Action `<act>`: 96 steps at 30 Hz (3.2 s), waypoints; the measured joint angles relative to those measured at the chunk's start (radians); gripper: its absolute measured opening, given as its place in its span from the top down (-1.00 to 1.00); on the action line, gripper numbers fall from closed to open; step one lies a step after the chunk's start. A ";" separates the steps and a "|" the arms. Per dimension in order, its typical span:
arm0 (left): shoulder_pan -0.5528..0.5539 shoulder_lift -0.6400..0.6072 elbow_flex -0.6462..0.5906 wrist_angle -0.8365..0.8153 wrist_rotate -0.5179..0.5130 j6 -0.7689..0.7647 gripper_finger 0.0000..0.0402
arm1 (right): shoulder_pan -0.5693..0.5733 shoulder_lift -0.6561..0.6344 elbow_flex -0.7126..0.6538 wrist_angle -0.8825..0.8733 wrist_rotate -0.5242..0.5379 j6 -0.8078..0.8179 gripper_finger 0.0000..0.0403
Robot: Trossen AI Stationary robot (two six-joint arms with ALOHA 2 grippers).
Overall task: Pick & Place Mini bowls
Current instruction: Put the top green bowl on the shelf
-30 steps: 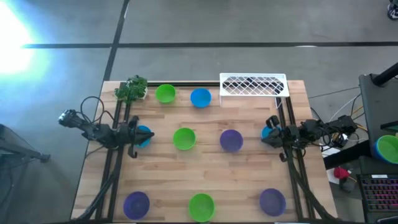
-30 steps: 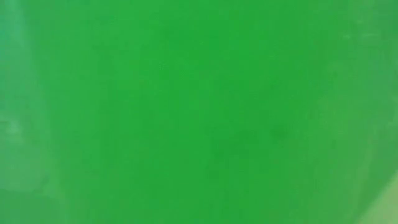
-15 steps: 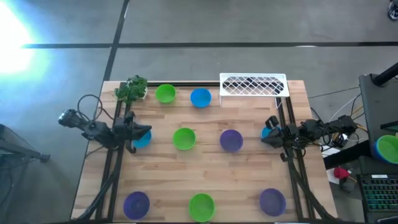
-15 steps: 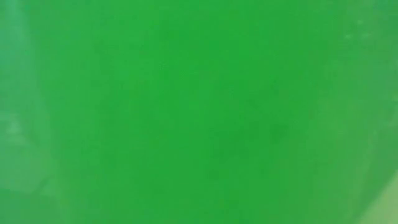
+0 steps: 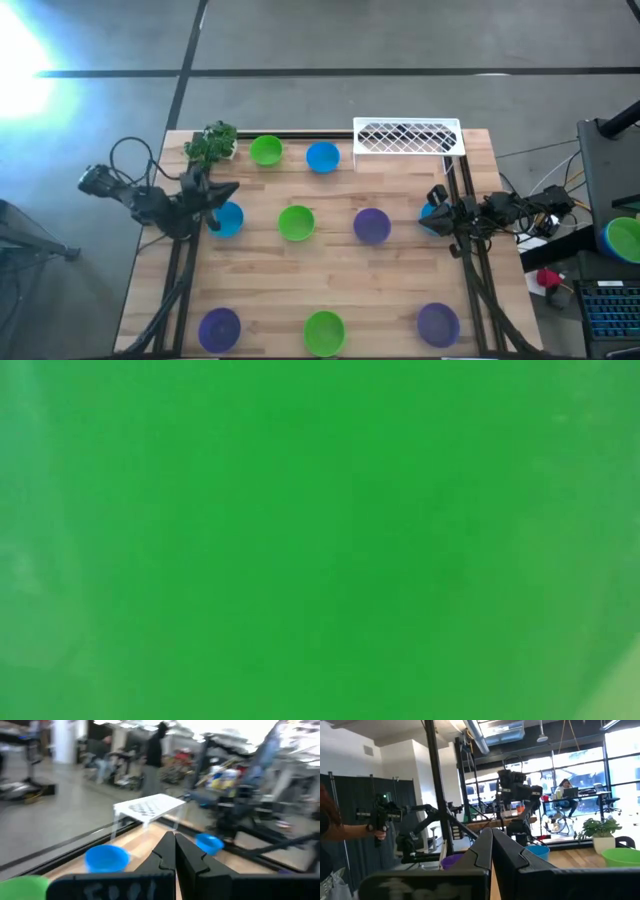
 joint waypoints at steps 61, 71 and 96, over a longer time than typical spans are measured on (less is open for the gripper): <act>0.912 0.963 0.656 -0.577 0.616 -0.306 0.65 | 0.000 0.000 0.000 0.000 0.001 0.000 0.96; 0.981 1.129 0.719 -0.586 0.709 -0.318 0.61 | 0.000 0.000 0.000 0.000 0.002 0.000 0.96; 1.043 1.351 0.717 -0.519 0.666 -0.224 0.61 | 0.000 0.000 0.000 0.000 0.002 0.000 0.96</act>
